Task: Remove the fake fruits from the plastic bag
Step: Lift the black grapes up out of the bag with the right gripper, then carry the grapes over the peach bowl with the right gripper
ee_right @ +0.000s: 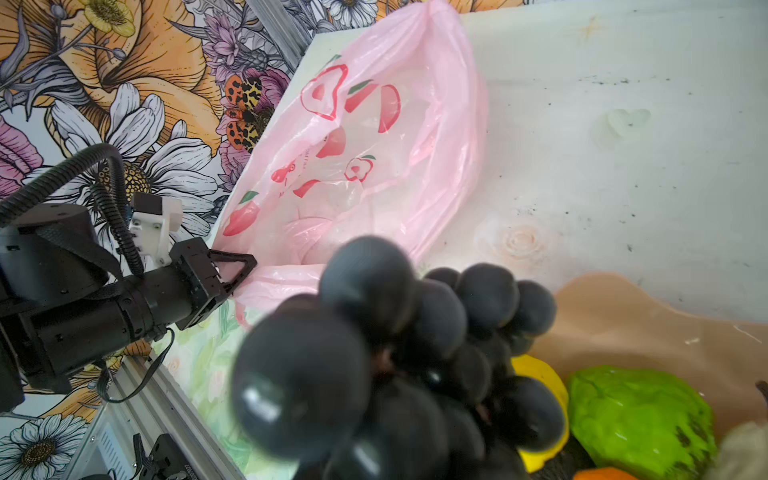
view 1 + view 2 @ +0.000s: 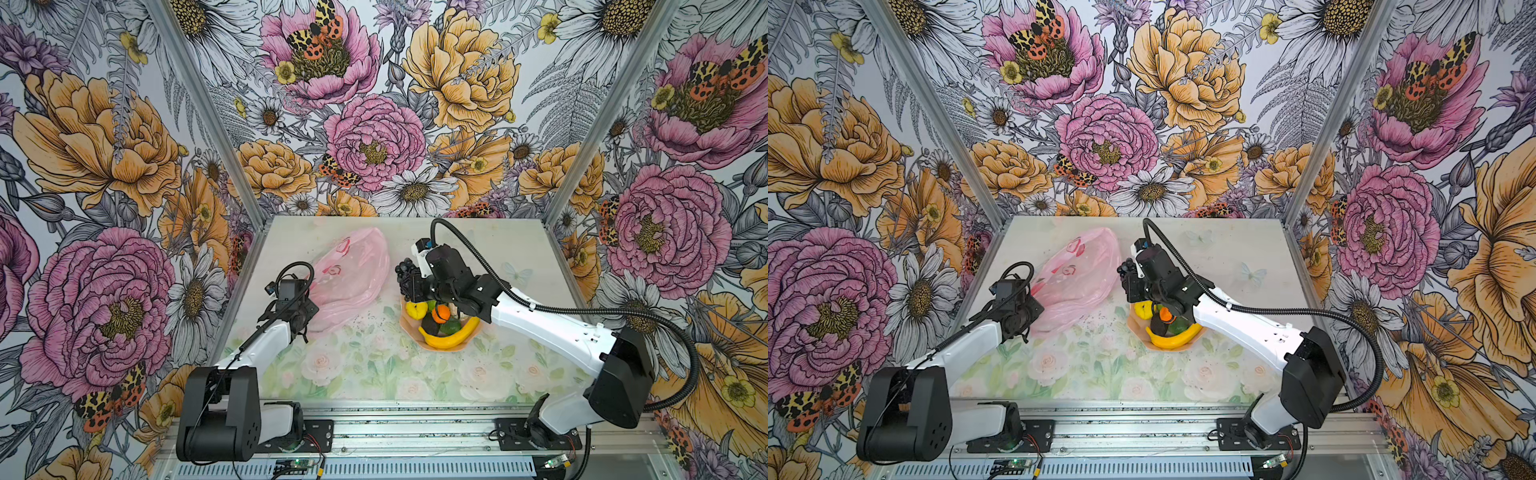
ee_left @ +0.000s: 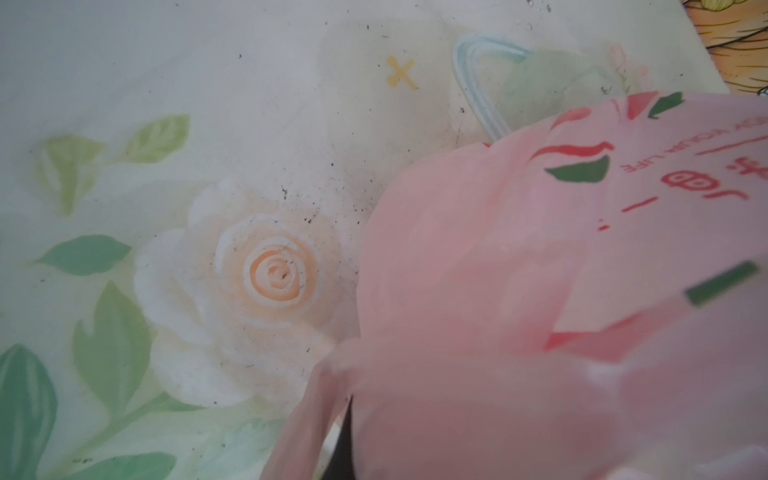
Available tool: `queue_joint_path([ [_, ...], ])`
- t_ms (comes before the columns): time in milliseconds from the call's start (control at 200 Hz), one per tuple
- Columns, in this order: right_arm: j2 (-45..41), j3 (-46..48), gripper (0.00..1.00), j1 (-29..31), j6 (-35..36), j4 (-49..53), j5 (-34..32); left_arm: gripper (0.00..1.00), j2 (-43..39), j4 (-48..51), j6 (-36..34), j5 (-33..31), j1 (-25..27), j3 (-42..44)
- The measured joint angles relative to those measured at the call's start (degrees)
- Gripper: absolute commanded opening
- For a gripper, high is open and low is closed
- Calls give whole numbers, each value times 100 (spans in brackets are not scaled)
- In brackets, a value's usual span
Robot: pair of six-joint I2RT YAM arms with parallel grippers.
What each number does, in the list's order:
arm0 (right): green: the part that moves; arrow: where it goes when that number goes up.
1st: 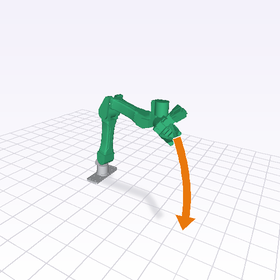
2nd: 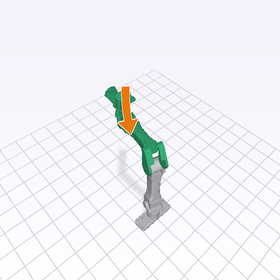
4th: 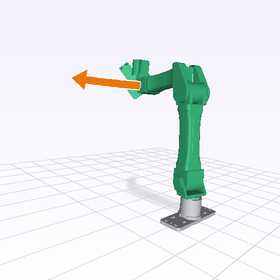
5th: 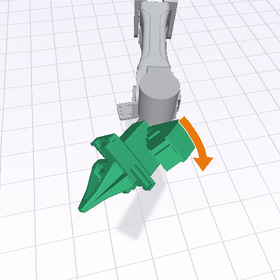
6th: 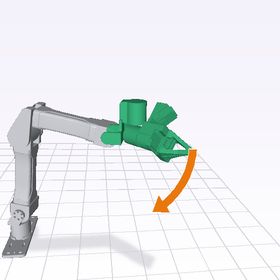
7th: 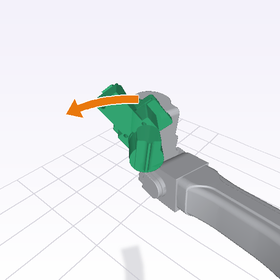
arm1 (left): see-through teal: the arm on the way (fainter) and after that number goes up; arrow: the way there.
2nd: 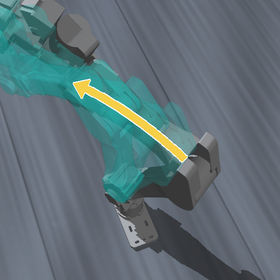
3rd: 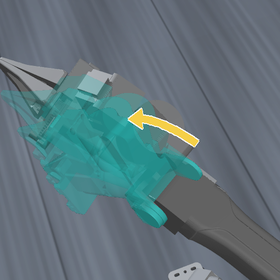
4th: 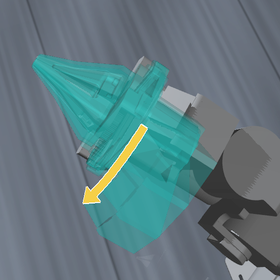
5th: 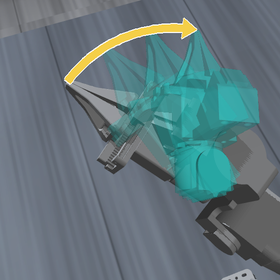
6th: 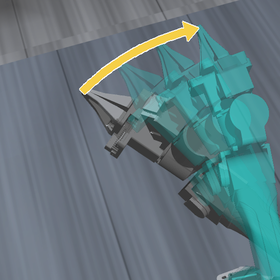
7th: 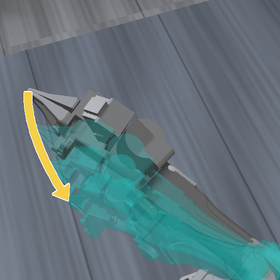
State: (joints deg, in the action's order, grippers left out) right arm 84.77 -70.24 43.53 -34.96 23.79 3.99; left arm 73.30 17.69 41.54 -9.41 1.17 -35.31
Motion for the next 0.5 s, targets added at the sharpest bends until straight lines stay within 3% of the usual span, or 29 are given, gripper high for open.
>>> queue_joint_path([
  [500, -409, 625, 23, -350, -214, 101, -68, 0, 0, -76, -131, 2, -61, 92],
])
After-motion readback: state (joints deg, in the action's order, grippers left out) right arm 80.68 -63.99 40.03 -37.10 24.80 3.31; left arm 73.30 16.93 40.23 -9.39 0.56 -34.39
